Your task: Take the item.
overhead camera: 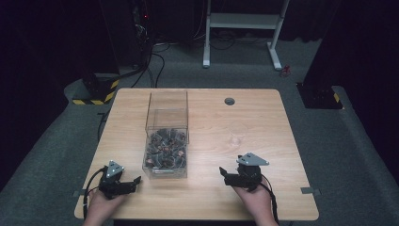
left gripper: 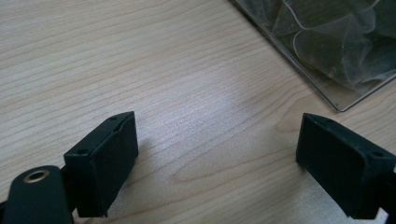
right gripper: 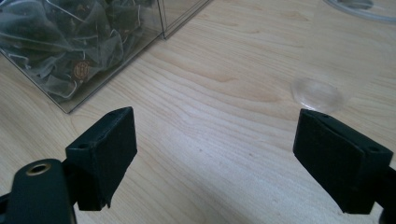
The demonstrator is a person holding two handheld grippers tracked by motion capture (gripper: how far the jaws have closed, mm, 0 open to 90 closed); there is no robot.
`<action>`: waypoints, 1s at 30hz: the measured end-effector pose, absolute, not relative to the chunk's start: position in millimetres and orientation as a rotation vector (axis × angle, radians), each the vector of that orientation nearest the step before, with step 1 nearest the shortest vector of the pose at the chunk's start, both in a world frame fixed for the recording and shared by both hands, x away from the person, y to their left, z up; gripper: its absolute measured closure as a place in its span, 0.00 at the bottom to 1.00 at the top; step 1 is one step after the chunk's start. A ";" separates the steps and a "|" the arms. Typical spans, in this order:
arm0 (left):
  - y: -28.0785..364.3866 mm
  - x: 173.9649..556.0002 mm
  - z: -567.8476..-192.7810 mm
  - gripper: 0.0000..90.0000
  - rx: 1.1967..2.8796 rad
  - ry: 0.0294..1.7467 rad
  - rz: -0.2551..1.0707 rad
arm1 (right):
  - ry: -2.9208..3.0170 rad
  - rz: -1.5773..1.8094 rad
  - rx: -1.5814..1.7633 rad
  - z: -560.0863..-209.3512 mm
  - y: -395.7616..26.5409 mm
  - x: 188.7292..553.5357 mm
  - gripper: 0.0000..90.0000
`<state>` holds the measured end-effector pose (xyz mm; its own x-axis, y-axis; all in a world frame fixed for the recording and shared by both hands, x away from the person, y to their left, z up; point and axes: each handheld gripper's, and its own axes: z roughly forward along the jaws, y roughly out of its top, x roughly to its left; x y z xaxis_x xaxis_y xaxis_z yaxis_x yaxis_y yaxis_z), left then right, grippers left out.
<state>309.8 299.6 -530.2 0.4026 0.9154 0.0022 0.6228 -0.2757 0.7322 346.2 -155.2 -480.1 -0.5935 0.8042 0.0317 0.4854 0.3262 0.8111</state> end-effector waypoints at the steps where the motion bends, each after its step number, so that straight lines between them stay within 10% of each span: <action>1: 299.6 309.8 -530.2 0.15 2.005 1.307 0.572 | 2.221 1.161 1.143 -478.9 -154.2 346.8 0.15; 30: 299.5 309.8 -530.2 0.14 2.007 1.305 0.571 | 2.212 1.217 1.082 -451.4 -127.0 355.8 0.17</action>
